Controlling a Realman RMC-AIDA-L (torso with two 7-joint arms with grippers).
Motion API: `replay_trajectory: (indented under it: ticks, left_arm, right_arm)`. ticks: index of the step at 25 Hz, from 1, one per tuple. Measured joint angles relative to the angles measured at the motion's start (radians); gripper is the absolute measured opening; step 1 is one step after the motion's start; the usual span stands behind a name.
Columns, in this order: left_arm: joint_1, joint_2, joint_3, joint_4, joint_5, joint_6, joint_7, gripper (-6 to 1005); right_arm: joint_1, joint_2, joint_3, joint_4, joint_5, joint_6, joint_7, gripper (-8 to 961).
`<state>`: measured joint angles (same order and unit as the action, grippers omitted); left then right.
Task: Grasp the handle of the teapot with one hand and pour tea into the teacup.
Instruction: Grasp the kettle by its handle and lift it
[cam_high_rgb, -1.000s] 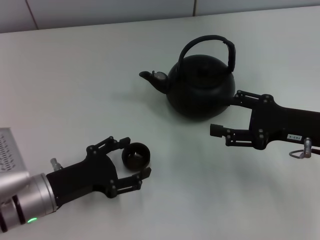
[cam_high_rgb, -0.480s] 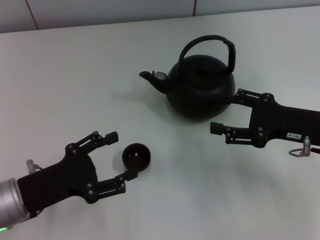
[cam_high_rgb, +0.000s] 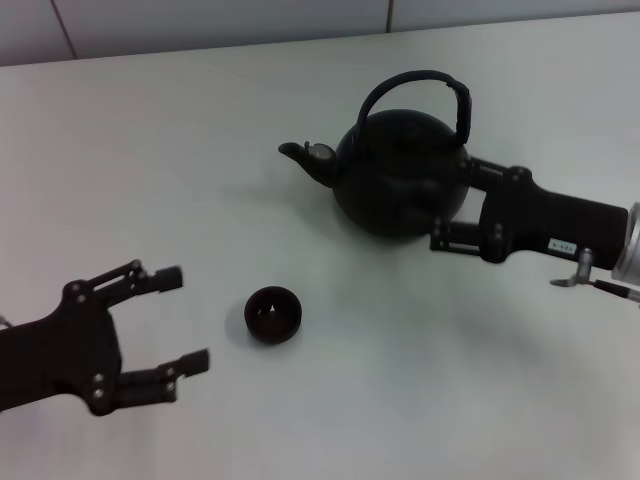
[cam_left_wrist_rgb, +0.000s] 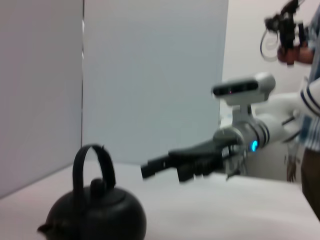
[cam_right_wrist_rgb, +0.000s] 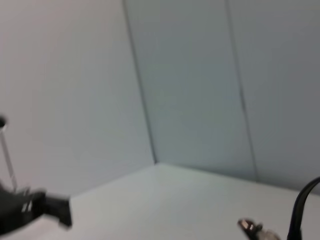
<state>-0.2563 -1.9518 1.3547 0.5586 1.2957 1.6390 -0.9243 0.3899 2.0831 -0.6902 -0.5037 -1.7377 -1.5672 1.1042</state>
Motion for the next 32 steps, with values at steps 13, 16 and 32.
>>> replay_trajectory:
  ticks: [13,16,32]
  left_arm:
    - [-0.036,0.016,-0.246,0.088,0.311,0.162,-0.126,873]
    - [-0.034,0.018,-0.252,0.094,0.342,0.183,-0.148,872]
    - [-0.043,0.011,-0.292,0.129,0.386,0.171,-0.187,872]
  right_arm:
    - [0.006,0.002,0.001,0.102,0.131,0.132,-0.111,820]
    - [0.012,0.002,0.002,0.125,0.131,0.162,-0.128,820]
    - [-0.006,0.003,0.011,0.168,0.221,0.166,-0.175,820]
